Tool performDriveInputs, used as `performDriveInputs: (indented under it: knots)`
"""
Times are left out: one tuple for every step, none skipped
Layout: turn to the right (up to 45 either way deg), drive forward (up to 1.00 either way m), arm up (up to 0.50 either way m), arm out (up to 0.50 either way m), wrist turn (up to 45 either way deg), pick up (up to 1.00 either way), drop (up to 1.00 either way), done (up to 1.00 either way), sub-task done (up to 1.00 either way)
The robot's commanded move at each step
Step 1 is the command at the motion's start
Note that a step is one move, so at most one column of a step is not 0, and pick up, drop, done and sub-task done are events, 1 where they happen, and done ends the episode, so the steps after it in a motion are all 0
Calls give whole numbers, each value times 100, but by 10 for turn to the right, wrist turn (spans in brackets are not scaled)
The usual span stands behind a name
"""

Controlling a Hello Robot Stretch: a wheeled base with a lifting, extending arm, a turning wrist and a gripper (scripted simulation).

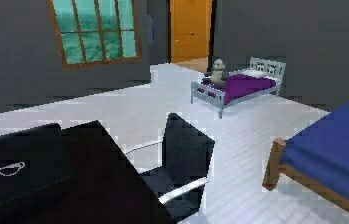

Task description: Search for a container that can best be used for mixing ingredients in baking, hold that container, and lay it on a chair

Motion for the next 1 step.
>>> performDriveInputs:
  knots:
    - [450, 0, 0, 0, 0, 0, 0, 0, 0]
